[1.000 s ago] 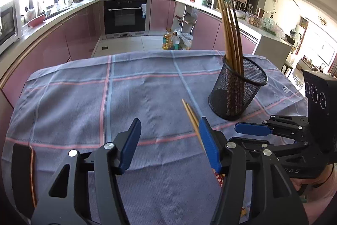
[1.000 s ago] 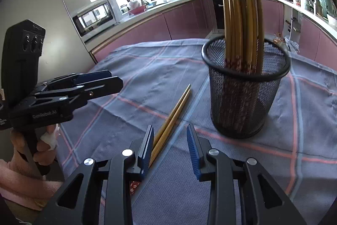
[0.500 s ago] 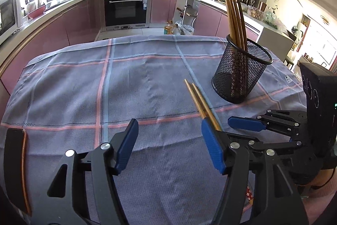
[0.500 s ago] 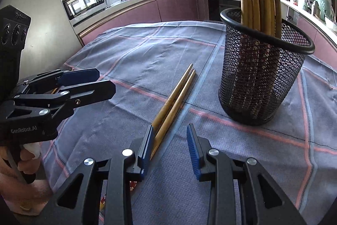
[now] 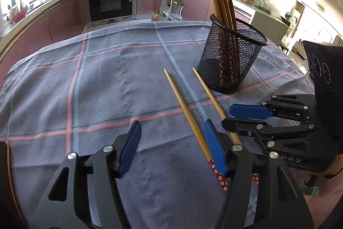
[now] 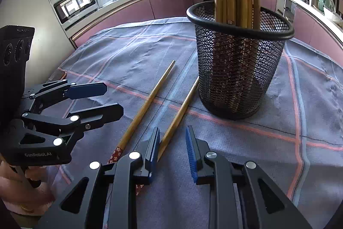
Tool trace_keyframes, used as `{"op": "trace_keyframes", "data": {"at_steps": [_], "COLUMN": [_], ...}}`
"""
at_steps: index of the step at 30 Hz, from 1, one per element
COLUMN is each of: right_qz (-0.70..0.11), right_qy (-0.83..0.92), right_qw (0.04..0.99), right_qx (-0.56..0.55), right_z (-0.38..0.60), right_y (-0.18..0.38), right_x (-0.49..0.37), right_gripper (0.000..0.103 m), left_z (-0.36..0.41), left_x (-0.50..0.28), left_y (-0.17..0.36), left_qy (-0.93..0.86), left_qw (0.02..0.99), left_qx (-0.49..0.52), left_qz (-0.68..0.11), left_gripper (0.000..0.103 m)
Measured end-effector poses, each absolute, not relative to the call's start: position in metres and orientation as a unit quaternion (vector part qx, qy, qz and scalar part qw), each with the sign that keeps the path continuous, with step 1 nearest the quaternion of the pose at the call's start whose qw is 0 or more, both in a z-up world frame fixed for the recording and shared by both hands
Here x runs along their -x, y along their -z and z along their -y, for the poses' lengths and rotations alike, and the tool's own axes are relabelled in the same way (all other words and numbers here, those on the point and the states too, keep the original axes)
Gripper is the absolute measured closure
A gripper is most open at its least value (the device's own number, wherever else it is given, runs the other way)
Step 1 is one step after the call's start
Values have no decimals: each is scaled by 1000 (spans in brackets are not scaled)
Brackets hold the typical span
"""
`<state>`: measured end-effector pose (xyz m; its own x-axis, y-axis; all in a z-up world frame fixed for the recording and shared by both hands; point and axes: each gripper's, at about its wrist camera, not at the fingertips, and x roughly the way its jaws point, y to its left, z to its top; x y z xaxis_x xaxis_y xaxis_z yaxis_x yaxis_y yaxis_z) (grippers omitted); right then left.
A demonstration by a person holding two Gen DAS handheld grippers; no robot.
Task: Organize utensils
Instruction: 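Grasp one remaining chopstick with the left gripper while the right gripper grasps the other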
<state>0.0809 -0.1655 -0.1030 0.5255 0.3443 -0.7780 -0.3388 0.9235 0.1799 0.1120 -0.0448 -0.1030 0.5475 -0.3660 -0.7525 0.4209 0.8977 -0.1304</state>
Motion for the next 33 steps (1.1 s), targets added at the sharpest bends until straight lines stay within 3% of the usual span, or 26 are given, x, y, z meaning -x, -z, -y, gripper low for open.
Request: {"op": "trace_keyframes", "data": {"at_steps": [7, 9, 17, 23, 33], "right_qz": [-447, -445, -437, -437, -436], "right_qy": [-188, -185, -181, -180, -182], "right_qw": [874, 876, 881, 881, 881], "right_qx": [3, 8, 7, -6, -31], "right_z": [171, 169, 163, 167, 176], "right_y": [104, 104, 106, 106, 106], "right_x": [-85, -87, -96, -96, -94], "right_gripper": [82, 82, 83, 94, 97], "left_z": [66, 71, 77, 75, 79], "left_x": [-127, -131, -139, -143, -138], "left_y": [111, 114, 117, 118, 119], "left_qy": [234, 235, 225, 214, 216], "left_qw": [867, 864, 863, 864, 864], "left_qx": [-47, -50, -50, -35, -26], "left_qz": [-439, -444, -449, -454, -454], "left_gripper": [56, 64, 71, 88, 95]}}
